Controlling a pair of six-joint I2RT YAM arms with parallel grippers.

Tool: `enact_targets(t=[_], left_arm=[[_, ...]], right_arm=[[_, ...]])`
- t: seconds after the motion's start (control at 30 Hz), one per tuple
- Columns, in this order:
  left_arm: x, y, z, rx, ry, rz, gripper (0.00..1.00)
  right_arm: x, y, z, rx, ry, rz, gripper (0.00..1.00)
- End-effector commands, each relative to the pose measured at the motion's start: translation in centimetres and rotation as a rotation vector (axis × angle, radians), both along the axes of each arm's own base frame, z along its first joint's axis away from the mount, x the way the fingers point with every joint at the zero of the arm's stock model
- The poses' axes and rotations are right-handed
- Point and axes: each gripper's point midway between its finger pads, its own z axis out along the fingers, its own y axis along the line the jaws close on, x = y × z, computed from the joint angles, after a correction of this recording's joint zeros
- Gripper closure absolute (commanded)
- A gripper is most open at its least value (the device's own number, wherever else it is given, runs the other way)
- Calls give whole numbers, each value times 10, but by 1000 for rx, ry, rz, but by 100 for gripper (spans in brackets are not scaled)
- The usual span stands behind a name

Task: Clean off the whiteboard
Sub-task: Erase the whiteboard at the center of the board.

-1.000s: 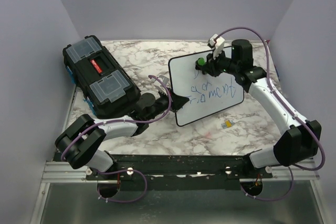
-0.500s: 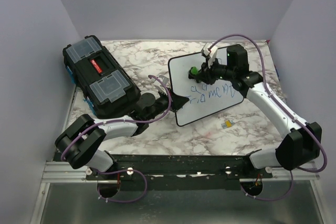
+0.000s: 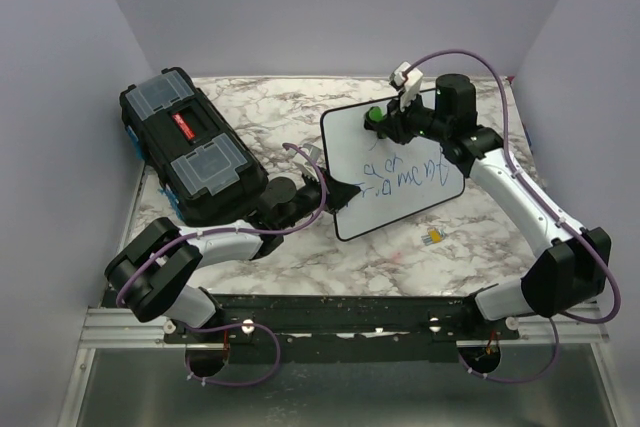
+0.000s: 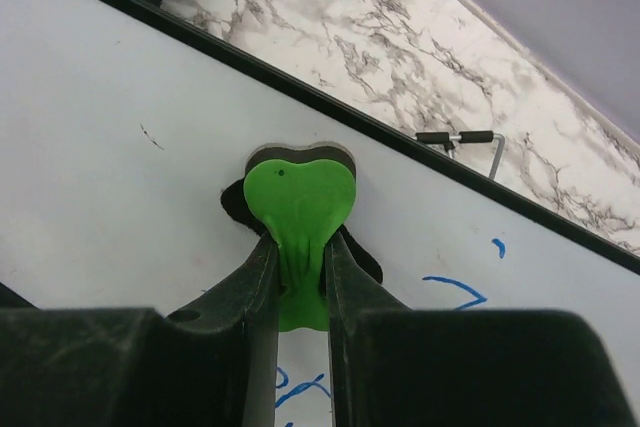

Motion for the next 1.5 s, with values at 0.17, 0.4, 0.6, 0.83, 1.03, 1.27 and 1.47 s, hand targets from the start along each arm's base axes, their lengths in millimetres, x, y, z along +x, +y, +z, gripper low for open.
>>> enact_targets(t=[0.17, 0.4, 0.6, 0.83, 1.03, 1.27, 1.47], left_arm=[[-10, -4, 62, -124, -184, -47, 100], [-11, -4, 62, -121, -187, -46, 100], [-10, -4, 62, -115, -187, -46, 100], [-11, -4, 63, -117, -189, -45, 100], [-11, -2, 63, -118, -194, -42, 100], [-11, -3, 61, -121, -191, -45, 100], [-11, -3, 59, -120, -187, -45, 100]], right_arm=[[-67, 26, -44, -87, 115, 381, 99], [-70, -1, -82, -189, 163, 214, 99], [-26, -12, -35, -119, 15, 4, 99], [-20, 13, -22, -57, 39, 100, 99], [-73, 19, -70, -103, 166, 331, 99], [-83, -9, -100, -157, 218, 196, 99], [-48, -7, -66, -108, 134, 124, 99]])
